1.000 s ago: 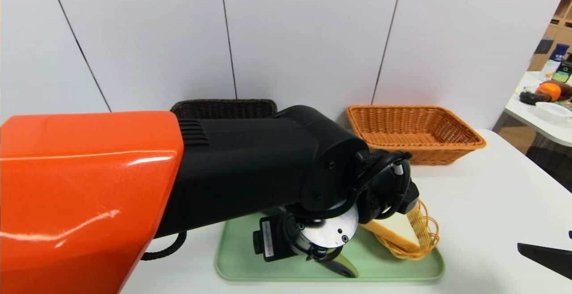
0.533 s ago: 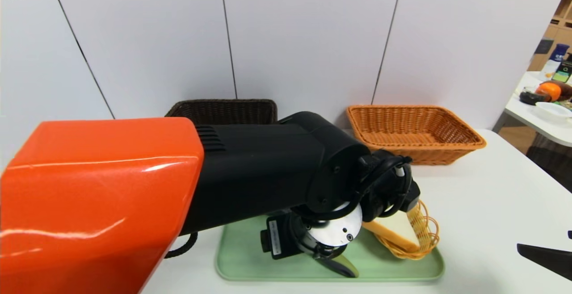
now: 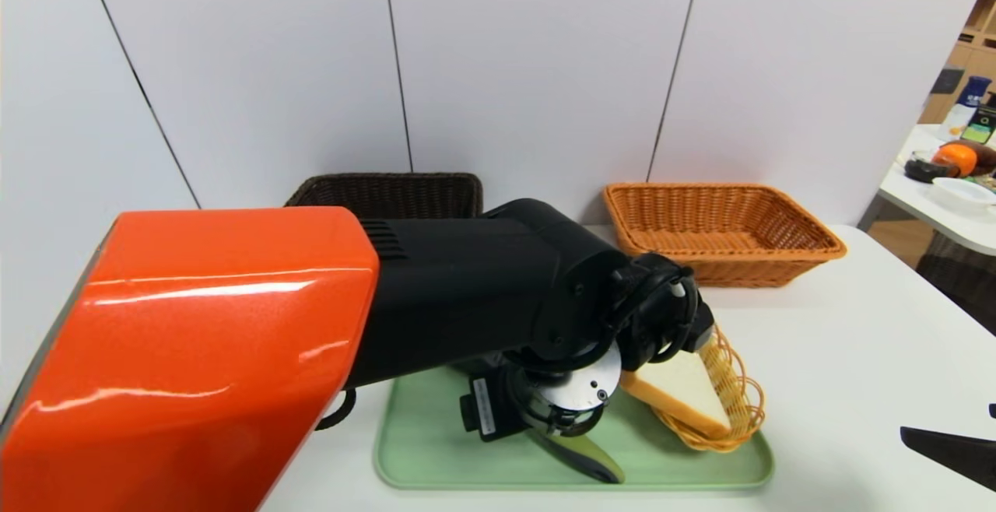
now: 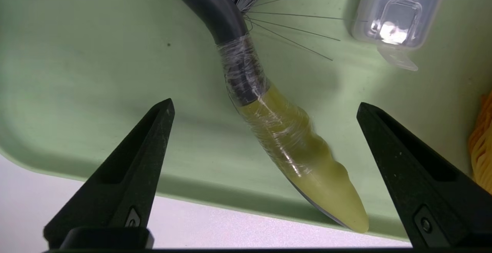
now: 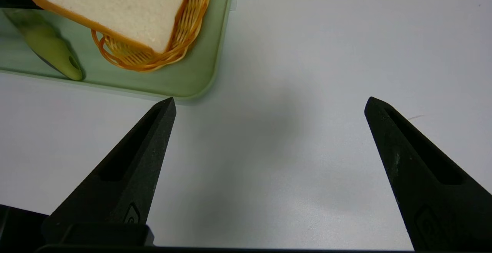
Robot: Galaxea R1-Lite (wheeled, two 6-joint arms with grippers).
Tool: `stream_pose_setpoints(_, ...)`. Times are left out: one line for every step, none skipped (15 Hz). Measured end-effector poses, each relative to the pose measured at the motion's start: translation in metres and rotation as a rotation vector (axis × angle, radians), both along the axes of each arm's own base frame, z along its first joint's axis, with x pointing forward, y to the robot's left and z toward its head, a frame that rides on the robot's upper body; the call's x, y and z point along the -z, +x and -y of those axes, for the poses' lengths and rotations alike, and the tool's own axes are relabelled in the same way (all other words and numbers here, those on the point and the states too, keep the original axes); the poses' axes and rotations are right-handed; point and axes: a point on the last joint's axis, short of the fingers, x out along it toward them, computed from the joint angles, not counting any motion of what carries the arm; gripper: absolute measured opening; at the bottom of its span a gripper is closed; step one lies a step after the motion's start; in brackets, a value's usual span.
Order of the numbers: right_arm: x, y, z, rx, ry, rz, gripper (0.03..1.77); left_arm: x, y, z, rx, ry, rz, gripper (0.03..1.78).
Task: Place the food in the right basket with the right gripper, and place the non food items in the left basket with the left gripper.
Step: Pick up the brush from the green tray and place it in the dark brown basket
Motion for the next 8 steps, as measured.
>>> stream_pose_setpoints(0.0, 0.0, 0.0, 0.0, 0.0, -0.001, 1.7, 0.002, 0.002, 0.0, -0.003, -0.001, -0.01, 1.69)
stream_pose_setpoints(0.0, 0.0, 0.0, 0.0, 0.0, -0.002, 1.7, 0.003, 0.003, 0.0, -0.005, 0.001, -0.014, 1.69)
stream_pose_setpoints(0.0, 0.0, 0.0, 0.0, 0.0, -0.002, 1.7, 0.005, 0.003, 0.0, -0.006, 0.004, -0.017, 1.69)
stream_pose_setpoints(0.0, 0.0, 0.0, 0.0, 0.0, -0.003, 1.7, 0.007, 0.004, 0.001, -0.006, 0.008, -0.02, 1.69)
stream_pose_setpoints(0.001, 0.0, 0.0, 0.0, 0.0, -0.004, 1.7, 0.009, 0.005, 0.001, -0.006, 0.012, -0.023, 1.69)
stream_pose_setpoints(0.001, 0.0, 0.0, 0.0, 0.0, -0.008, 1.7, 0.011, 0.005, 0.002, -0.007, 0.016, -0.026, 1.69)
stream_pose_setpoints(0.002, 0.0, 0.0, 0.001, 0.0, -0.008, 1.7, 0.013, 0.005, 0.002, -0.007, 0.02, -0.027, 1.69)
stream_pose_setpoints(0.002, 0.001, 0.0, 0.001, 0.0, -0.011, 1.7, 0.014, 0.005, 0.003, -0.007, 0.022, -0.029, 1.69)
